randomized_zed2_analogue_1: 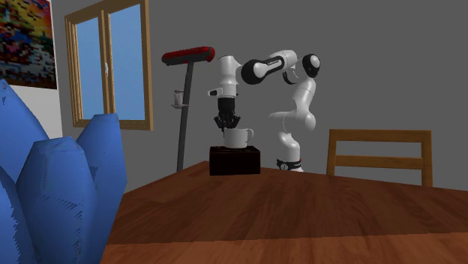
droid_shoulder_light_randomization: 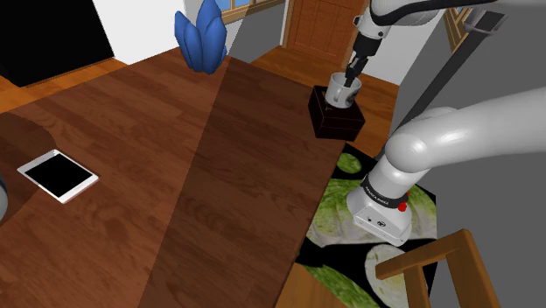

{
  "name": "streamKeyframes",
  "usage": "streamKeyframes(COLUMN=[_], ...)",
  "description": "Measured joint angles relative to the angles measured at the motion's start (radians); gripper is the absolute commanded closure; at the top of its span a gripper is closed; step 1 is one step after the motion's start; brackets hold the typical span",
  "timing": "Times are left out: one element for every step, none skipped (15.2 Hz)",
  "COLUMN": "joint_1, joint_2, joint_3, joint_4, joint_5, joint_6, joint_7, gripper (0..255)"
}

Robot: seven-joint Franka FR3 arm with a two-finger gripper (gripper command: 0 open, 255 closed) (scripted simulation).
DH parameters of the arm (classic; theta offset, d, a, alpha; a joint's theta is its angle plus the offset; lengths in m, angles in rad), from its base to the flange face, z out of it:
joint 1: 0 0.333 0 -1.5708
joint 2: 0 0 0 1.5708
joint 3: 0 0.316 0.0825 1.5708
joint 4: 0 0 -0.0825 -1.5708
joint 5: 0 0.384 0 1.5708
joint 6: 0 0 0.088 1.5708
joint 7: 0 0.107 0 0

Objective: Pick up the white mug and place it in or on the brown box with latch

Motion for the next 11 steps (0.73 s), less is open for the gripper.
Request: streamKeyframes(joint_1=[0.0, 0.0, 0.0, 0.0, 0.0, -0.001, -0.001, -0.001, -0.001, -0.001, 0.0], joint_2=[0.0, 0.001, 0.0, 0.0, 0.0, 0.001, 0.002, 0.002, 0.003, 0.002, 0.001], joint_3=[-0.001, -0.002, 0.0, 0.0, 0.0, -0.002, -0.003, -0.003, -0.004, -0.002, 0.003], joint_4=[-0.001, -0.002, -0.002, -0.002, -0.001, -0.001, 0.0, 0.002, 0.003, -0.002, 0.006], joint_5=[-0.001, -0.001, 0.0, 0.0, 0.0, 0.0, 0.0, 0.001, 0.001, 0.0, 0.003], joint_6=[0.002, 0.001, 0.0, 0.001, 0.001, 0.002, 0.002, 0.001, 0.002, 0.001, -0.014], joint_7=[-0.001, -0.002, -0.001, -0.001, -0.001, -0.002, -0.003, -0.003, -0.003, -0.003, -0.001], gripper=[255, 255, 255, 0, 0, 0, 0, 0, 0, 0, 0])
